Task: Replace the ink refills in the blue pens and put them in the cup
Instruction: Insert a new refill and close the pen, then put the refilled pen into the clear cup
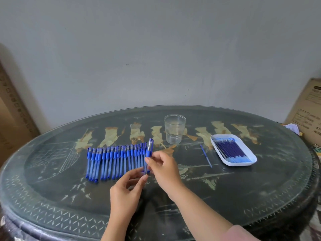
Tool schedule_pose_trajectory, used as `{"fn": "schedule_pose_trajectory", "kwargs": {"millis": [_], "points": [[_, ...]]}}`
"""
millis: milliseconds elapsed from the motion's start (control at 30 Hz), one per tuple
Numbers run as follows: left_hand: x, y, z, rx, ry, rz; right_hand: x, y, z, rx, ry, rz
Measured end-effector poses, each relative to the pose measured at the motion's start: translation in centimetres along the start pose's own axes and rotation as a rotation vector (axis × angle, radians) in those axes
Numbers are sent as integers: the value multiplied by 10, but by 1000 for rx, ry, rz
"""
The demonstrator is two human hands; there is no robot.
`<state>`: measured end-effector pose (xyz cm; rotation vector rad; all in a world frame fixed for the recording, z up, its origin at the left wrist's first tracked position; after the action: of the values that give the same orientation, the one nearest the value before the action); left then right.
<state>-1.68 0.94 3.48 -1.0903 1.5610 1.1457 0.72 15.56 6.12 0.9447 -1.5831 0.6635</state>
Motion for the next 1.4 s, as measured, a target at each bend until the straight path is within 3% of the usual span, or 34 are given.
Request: {"fn": "schedule_pose_trajectory", "kwargs": {"millis": [167, 333, 433, 1033, 1233, 1400], "points": [[3, -1, -8, -112, -38, -4, 21, 14, -45, -139, 46, -73], [8, 2, -9, -125, -71, -13, 55, 66, -115, -468, 71, -201], [12, 4, -8, -134, -95, -23, 59, 96, -135, -559, 12, -221], [18, 11, -6, -130, -229, -48, 20, 143, -113, -288, -594, -67], [15, 11, -7, -133, -256, -44, 16, 141, -113, -260, -547, -26], [14, 10, -7, -134, -267, -71, 23, 113, -113, -437, -403, -38]]}}
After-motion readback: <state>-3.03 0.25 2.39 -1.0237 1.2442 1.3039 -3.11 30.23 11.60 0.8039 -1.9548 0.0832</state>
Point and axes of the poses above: each hand's wrist, its own y-axis towards the middle knuckle, its own z-axis out of the palm, x = y × z, the point moved 6 cm from there along y, towards the middle knuckle
